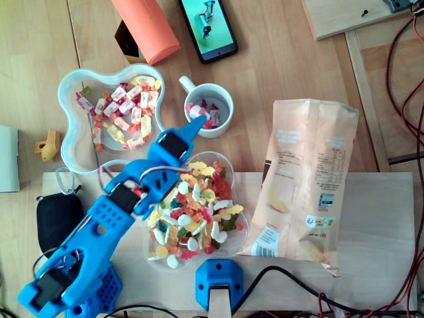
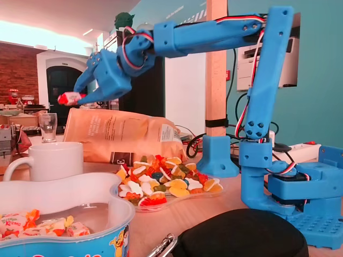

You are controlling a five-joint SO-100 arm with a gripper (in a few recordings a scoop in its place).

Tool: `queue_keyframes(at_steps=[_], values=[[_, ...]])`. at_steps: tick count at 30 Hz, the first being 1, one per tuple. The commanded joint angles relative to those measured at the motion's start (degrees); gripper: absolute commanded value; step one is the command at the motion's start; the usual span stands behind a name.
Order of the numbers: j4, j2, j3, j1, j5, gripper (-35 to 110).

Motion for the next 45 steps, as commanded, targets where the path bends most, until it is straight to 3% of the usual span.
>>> queue_keyframes(at_steps=[1,17,45], values=[[-4.3,-0.5,-2.9,0.8,0.7,-3],[-16.2,-9.9,-3.0,-2.7,0.7,-3],[-16.0,-14.7,-2.8,1.1,0.7,-3]])
